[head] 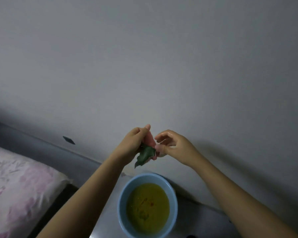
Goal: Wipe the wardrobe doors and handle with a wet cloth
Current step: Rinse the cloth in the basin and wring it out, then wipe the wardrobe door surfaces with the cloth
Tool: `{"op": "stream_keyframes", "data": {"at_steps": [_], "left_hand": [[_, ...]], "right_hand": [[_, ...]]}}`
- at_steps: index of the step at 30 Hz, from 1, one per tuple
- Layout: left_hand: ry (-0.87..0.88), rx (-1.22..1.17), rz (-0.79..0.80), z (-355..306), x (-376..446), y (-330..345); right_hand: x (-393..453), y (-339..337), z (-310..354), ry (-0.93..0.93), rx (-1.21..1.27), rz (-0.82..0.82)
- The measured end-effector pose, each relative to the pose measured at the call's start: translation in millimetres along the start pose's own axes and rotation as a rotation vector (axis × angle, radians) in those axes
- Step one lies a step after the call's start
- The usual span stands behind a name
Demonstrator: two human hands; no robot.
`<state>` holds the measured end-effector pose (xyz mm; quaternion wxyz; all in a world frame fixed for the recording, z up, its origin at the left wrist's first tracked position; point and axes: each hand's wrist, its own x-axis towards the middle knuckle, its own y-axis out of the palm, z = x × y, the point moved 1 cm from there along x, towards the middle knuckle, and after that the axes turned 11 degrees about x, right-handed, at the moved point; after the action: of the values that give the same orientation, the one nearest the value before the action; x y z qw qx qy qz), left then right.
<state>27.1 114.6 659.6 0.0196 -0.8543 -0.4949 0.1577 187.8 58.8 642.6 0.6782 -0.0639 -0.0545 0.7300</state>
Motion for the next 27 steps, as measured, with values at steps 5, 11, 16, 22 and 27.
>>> {"op": "stream_keyframes", "data": {"at_steps": [5,11,16,22,27], "left_hand": [[0.121,-0.091,0.378,-22,0,-1],[0.096,0.033,0.569,-40,6,30],[0.177,0.247,0.721,-57,5,87],[0.254,0.265,0.911,-88,-27,195],[0.259,0.305,1.115,-108,-78,292]], "right_hand": [[-24,13,13,-0.05,0.019,-0.31],[-84,-21,24,-0.054,0.087,-0.646],[-154,-62,29,0.007,-0.005,-0.823],[-251,-92,35,0.069,-0.08,-0.968],[-329,-101,38,0.053,-0.062,-1.063]]}}
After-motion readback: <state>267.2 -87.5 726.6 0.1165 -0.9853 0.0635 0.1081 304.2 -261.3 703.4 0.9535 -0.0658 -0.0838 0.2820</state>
